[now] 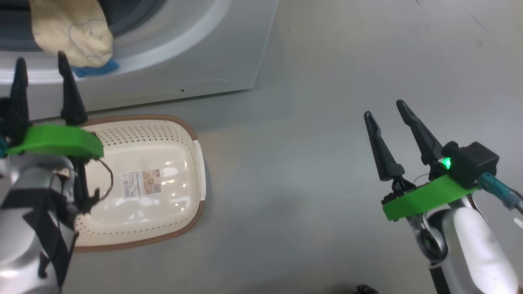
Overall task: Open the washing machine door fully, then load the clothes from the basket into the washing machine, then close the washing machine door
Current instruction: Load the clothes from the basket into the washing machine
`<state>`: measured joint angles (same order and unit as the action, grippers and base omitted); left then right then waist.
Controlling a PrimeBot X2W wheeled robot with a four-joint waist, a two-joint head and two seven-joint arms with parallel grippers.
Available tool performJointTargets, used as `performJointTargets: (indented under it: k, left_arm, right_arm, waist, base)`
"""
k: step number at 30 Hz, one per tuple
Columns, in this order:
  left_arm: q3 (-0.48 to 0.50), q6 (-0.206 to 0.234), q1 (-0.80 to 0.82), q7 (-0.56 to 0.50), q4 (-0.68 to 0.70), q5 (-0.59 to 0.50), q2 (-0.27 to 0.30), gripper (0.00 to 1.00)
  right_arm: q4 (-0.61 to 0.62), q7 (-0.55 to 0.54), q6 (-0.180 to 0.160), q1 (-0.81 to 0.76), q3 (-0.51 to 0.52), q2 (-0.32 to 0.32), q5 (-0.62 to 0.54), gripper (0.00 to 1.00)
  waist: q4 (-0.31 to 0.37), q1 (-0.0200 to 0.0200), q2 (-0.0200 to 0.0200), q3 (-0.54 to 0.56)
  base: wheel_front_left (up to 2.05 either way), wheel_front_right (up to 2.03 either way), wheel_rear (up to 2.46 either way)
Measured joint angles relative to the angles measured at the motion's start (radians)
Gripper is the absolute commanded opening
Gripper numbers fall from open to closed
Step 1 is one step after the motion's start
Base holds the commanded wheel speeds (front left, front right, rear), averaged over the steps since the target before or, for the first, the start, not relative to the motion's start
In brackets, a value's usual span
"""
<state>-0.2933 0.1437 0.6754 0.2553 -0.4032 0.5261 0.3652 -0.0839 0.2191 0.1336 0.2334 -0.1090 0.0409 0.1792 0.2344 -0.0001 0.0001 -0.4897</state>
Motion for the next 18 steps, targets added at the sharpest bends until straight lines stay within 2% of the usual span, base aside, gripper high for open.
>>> performJointTargets:
  k: [8,18]
  left_arm:
    - [0.045,0.064,-0.314,0.0,0.215,-0.033,-0.037,1.0]
    - [0.046,0.094,-0.504,0.0,0.3,-0.033,-0.056,1.0]
  right_arm:
    - [-0.002,-0.031,0.0,-0.001,0.002,0.0,-0.032,1.0]
    - [-0.001,-0.067,0.0,-0.035,0.008,0.0,-0.057,1.0]
  waist:
    - [-0.037,0.0,0.0,0.077]
    - [-0.078,0.0,0.0,0.169]
  base:
    - [0.0,0.0,0.0]
    - [0.0,0.0,0.0]
